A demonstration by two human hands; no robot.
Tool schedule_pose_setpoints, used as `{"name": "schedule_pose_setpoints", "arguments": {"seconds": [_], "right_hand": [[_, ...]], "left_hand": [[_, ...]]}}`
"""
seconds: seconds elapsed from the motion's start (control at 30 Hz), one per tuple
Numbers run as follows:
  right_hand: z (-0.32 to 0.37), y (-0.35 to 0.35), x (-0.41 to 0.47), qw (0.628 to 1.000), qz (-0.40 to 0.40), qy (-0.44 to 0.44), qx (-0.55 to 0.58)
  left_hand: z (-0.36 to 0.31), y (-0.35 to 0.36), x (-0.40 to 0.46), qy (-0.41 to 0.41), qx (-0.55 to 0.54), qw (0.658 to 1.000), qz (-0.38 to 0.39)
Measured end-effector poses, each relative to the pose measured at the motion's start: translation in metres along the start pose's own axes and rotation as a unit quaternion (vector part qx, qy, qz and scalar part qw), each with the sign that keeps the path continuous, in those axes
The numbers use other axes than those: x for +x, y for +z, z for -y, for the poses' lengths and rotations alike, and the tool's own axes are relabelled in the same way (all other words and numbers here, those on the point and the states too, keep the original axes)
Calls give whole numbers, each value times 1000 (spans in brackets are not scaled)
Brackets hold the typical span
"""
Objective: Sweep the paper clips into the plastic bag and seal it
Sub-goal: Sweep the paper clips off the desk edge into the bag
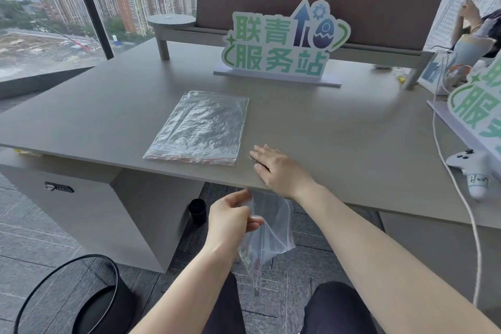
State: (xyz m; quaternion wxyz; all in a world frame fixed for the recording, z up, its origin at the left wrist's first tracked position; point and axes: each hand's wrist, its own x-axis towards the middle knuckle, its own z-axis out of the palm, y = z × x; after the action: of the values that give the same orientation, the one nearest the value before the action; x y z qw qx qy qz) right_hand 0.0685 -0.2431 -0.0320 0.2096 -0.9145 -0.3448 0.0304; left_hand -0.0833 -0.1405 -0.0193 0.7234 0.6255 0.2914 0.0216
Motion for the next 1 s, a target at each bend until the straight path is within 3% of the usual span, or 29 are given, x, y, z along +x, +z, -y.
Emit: {"name": "schedule_pose_setpoints", "arguments": {"seconds": [0.47,1.0], "right_hand": [[24,8,-30,999,-6,31,-35],[44,27,-67,996,-83,33,-17]], "left_hand": [[2,3,-1,9,-16,1000,2],[8,3,5,3,-61,998,8]]}}
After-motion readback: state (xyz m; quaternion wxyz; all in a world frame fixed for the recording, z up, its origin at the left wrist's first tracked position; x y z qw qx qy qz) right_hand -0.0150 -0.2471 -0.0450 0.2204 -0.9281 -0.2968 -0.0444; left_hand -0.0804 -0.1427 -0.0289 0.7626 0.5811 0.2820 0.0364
